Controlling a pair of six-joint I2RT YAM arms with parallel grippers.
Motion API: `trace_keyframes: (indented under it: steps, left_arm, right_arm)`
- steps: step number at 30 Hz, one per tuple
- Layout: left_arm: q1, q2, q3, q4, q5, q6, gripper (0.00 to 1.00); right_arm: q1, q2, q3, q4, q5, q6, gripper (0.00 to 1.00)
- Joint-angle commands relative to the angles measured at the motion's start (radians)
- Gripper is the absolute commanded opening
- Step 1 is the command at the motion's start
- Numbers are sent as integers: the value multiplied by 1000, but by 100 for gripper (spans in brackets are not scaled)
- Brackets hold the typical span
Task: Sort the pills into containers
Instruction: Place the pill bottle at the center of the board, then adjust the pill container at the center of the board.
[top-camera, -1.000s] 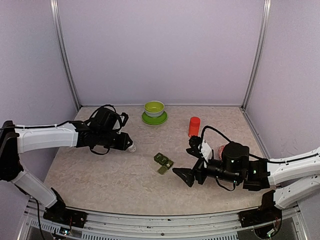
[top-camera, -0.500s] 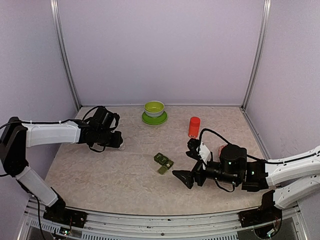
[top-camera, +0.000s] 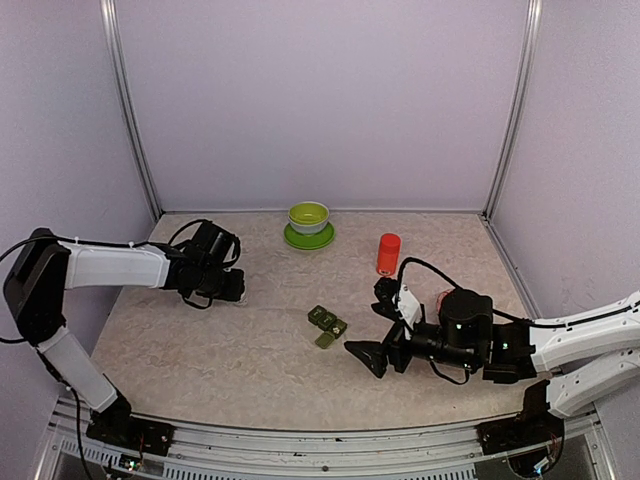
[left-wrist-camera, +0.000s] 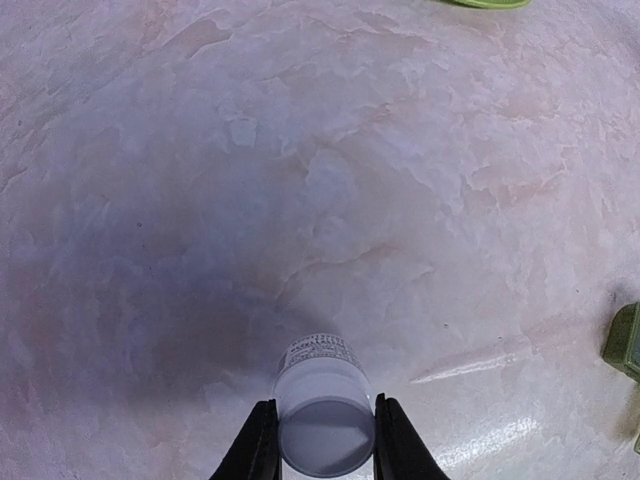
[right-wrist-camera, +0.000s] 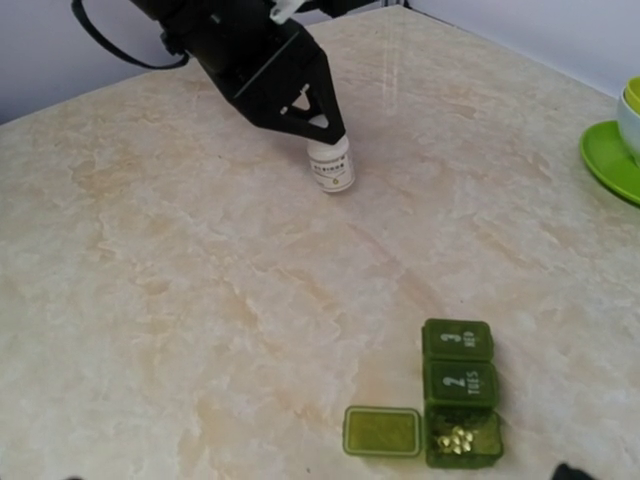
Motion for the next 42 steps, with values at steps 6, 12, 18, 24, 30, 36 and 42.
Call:
trace_keyframes:
  steps: [6,12,18,24,30,36,42]
  left_arm:
    - [9,39,-13,35,-11,6,15]
    - [11,41,-15,38,-17,3,31]
    - [13,22,-20,48,-37,-7,55]
    - [13,-62,-45,86,-55,-20,71]
    - [5,-178,-73,112,44,-54,71]
    - [-89,-210,-101,108,67,-82,73]
    - [-212,-178,-143,168,97,-132,83]
  right_arm:
    - [-6,27,12,-4,1,11,100]
    - [-6,40,9,3,1,14,100]
    - [-8,55,11,16,1,13,100]
    - [-8,72,22,14,12,27,100]
    - [-24,96,54,-6,2,66,100]
    - [-49,170,124,-54,29,89,100]
    - [-162,238,161,-59,-140,200,100]
